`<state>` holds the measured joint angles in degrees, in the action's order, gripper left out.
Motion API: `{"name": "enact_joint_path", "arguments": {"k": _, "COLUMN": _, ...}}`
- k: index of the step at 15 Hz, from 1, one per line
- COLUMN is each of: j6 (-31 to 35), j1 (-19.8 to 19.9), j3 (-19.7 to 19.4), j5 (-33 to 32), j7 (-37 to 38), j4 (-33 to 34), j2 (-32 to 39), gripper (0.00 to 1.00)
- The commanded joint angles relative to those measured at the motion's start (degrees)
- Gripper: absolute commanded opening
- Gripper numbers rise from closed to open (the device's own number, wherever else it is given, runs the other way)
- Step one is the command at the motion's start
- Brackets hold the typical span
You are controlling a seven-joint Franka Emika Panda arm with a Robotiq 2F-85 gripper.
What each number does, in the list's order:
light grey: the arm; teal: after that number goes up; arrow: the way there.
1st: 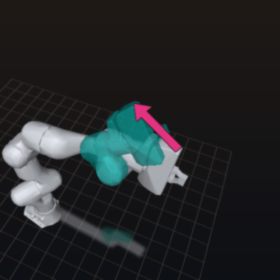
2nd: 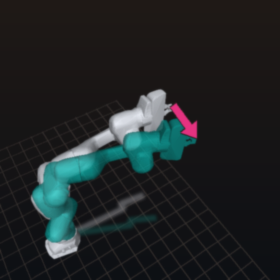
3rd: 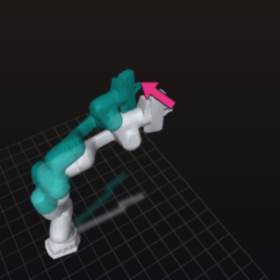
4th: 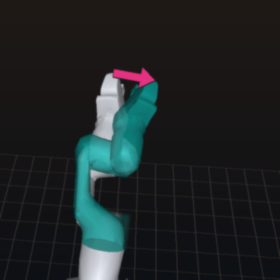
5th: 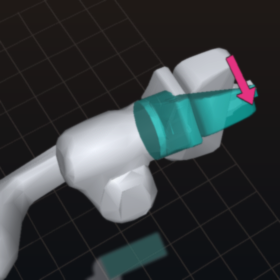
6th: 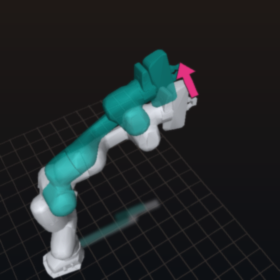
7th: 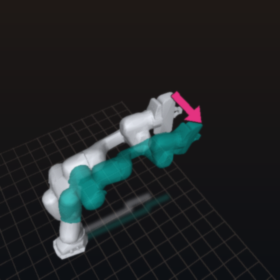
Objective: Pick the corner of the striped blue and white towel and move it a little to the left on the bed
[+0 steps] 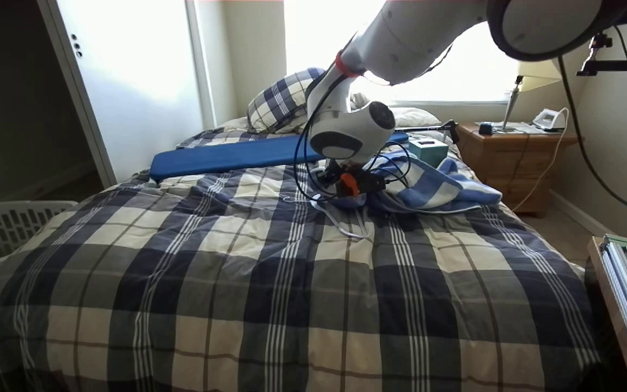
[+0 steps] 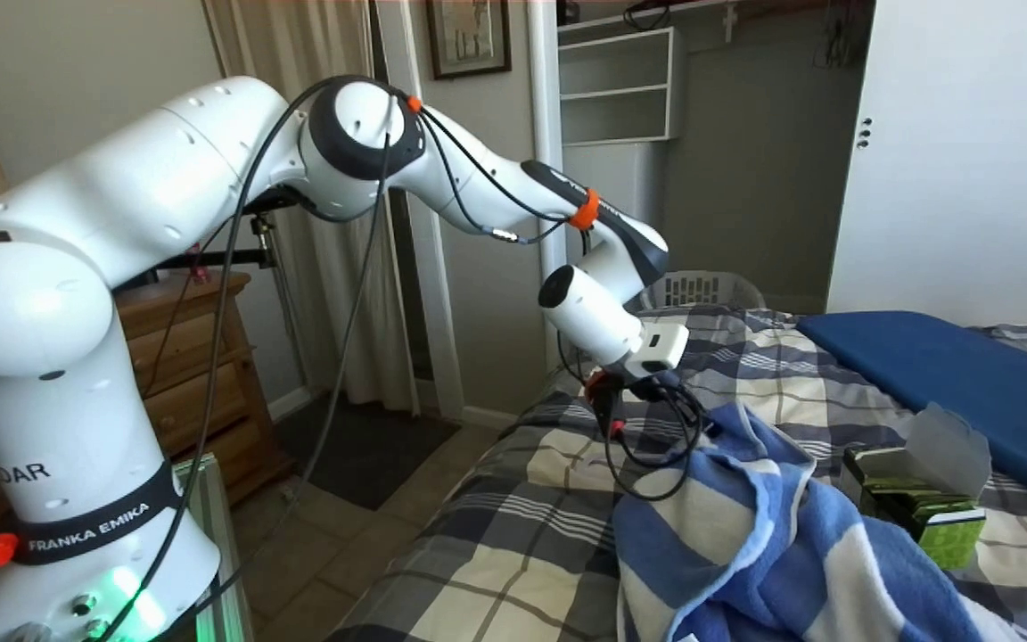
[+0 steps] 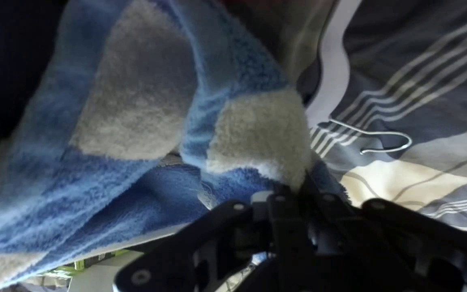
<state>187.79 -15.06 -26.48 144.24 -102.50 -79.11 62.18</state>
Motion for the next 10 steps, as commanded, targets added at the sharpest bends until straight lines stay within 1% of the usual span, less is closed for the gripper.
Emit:
{"name": "enact_joint_path", "arguments": {"k": 1, "j6": 7.72, "j1": 1.35, "j3": -0.87, "j5": -0.22, "j7": 3.07, "j4": 10.46, "j2": 8.16, "gripper": 0.02}}
{"name": "enact_joint_path", "arguments": {"k": 2, "j6": 10.59, "j1": 2.41, "j3": -0.16, "j5": -0.95, "j7": 2.99, "j4": 12.33, "j2": 9.28, "gripper": 0.02}}
{"name": "enact_joint_path", "arguments": {"k": 3, "j6": 12.96, "j1": 3.4, "j3": 2.69, "j5": -11.68, "j7": 11.38, "j4": 11.31, "j2": 9.18, "gripper": 0.02}}
{"name": "enact_joint_path", "arguments": {"k": 4, "j6": 16.52, "j1": 5.49, "j3": 3.59, "j5": -5.54, "j7": 2.25, "j4": 14.3, "j2": 9.82, "gripper": 0.02}}
{"name": "enact_joint_path", "arguments": {"k": 5, "j6": 18.84, "j1": 6.23, "j3": 4.4, "j5": -7.43, "j7": 3.35, "j4": 15.3, "j2": 10.66, "gripper": 0.02}}
{"name": "enact_joint_path", "arguments": {"k": 8, "j6": 26.33, "j1": 9.85, "j3": 8.25, "j5": -7.31, "j7": -0.8, "j4": 19.5, "j2": 12.46, "gripper": 0.02}}
{"name": "enact_joint_path", "arguments": {"k": 10, "j6": 28.59, "j1": 12.36, "j3": 11.36, "j5": -6.57, "j7": -4.03, "j4": 21.65, "j2": 13.04, "gripper": 0.02}}
